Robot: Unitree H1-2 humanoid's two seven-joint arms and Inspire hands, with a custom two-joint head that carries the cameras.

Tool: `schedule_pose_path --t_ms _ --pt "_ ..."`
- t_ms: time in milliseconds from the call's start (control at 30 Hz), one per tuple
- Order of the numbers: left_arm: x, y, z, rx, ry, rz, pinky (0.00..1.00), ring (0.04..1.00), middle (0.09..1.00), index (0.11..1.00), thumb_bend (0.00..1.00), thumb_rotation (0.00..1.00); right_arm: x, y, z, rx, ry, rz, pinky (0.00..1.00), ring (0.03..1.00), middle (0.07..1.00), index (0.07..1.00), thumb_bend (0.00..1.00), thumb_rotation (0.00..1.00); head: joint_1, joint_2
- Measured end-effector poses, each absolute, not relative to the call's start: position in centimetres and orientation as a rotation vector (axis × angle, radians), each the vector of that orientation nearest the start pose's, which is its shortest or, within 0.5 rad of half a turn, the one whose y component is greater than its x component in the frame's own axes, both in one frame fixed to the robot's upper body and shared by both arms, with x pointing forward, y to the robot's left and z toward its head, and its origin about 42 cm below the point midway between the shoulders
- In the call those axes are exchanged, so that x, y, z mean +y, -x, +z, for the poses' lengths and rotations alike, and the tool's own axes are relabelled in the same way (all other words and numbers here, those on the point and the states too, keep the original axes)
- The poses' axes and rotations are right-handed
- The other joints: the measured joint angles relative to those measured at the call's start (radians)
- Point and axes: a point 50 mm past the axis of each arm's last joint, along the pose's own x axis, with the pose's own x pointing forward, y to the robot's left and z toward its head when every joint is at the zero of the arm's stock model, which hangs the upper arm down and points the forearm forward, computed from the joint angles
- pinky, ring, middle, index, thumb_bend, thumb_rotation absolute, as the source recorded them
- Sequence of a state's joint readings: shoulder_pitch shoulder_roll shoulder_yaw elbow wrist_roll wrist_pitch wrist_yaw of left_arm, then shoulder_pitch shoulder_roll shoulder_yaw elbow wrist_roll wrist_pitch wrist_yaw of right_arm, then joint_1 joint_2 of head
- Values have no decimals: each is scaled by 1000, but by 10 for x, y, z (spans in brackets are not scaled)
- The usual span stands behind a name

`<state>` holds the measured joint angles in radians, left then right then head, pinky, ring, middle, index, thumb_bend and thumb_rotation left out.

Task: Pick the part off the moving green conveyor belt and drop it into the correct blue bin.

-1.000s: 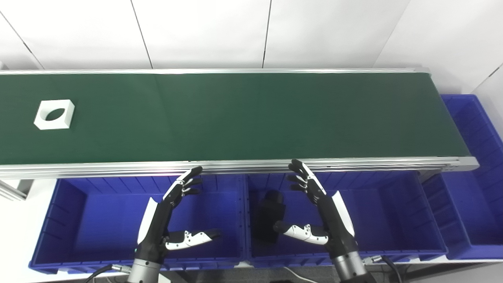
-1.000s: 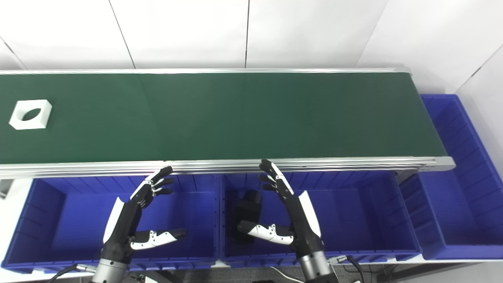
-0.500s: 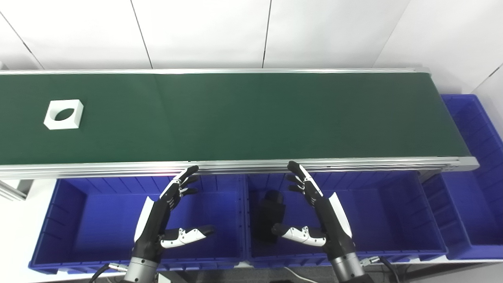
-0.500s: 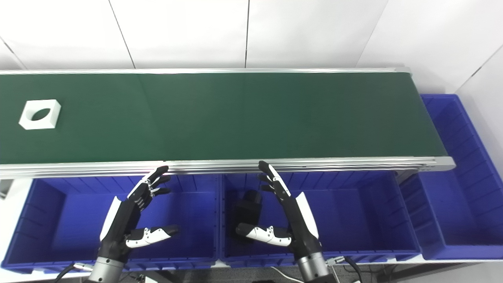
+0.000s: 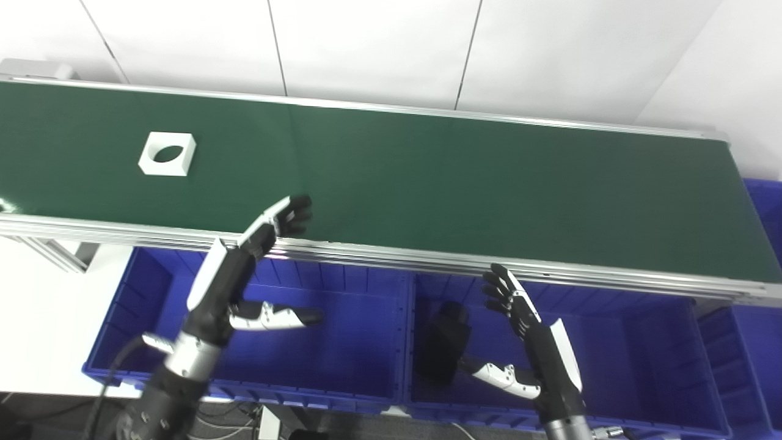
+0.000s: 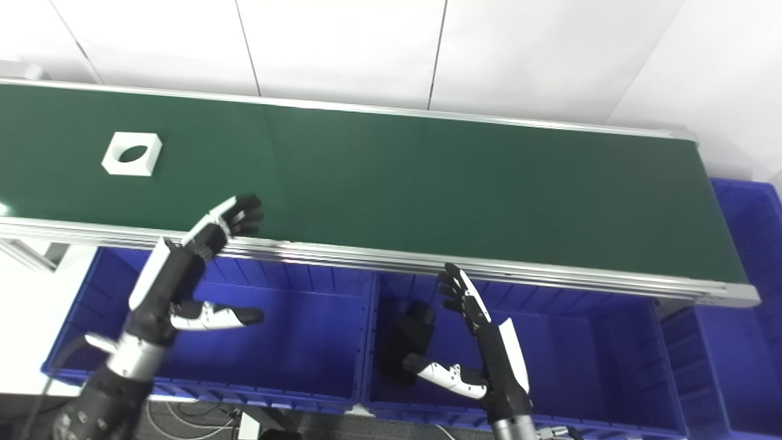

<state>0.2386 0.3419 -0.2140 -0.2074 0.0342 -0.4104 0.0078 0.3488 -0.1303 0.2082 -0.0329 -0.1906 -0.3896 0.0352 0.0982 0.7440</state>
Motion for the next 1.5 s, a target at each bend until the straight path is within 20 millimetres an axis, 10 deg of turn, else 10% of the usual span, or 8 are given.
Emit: schedule_pose_path --t_ms 500,1500 --pt "303 -240 187 -370 -574 -327 762 869 903 878 844 445 -216 -154 45 -63 245 259 786 850 887 941 812 489 72 -55" --pt "363 -337 223 -187 -1092 -356 783 877 908 878 830 355 -228 -162 30 -23 272 266 770 836 880 943 793 467 179 -170"
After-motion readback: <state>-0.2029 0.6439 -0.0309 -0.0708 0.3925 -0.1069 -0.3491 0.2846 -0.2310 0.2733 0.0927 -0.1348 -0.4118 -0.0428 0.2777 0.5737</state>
